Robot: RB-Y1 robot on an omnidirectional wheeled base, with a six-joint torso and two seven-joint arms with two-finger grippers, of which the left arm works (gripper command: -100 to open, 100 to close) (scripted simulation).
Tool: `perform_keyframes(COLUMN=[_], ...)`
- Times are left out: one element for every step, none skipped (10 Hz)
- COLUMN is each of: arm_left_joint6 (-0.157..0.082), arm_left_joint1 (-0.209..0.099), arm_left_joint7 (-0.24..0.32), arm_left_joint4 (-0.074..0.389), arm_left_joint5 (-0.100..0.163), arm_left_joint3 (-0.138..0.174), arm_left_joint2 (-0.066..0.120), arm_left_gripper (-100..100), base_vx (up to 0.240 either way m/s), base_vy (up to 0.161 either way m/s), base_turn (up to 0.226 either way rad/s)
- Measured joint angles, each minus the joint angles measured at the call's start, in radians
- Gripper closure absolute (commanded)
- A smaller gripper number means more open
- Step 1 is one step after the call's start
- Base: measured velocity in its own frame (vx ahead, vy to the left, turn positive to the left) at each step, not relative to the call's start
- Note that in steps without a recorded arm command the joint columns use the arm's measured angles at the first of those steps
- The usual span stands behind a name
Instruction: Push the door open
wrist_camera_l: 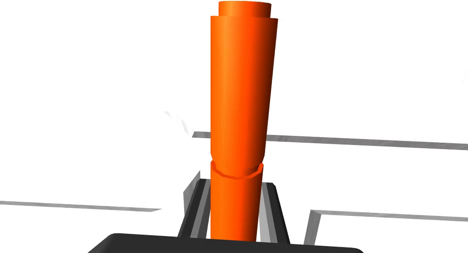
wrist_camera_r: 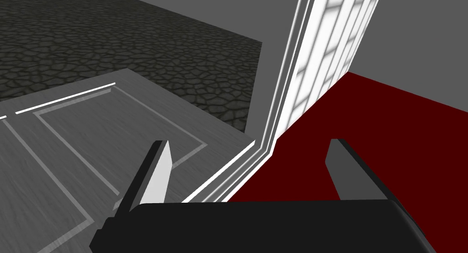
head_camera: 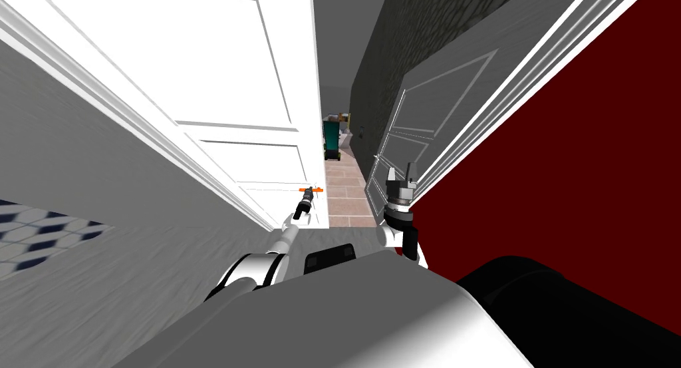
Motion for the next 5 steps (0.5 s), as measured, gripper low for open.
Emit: perform_keyframes(arm_left_joint6=[0.000,0.000,0.000,0.005,0.013], arm_left_joint1=[0.000,0.000,0.000,0.009,0.017], arm_left_joint7=[0.000,0.000,-0.001,-0.002,-0.007], arm_left_joint4=[0.000,0.000,0.010,0.005,-0.008], arm_left_joint5=[0.000,0.000,0.002,0.004,0.005], arm_left_joint3=[0.000,0.000,0.004,0.008,0.015], arm_left_joint2=[0.000,0.000,0.002,0.008,0.011], arm_left_gripper=[100,100,100,100,100], base_vx=[0.000,0.077,0.128,0.125,0.151], base_vy=[0.000,-0.037,-0.089,-0.104,-0.085], base_turn=[0.000,0.017,0.034,0.056,0.038])
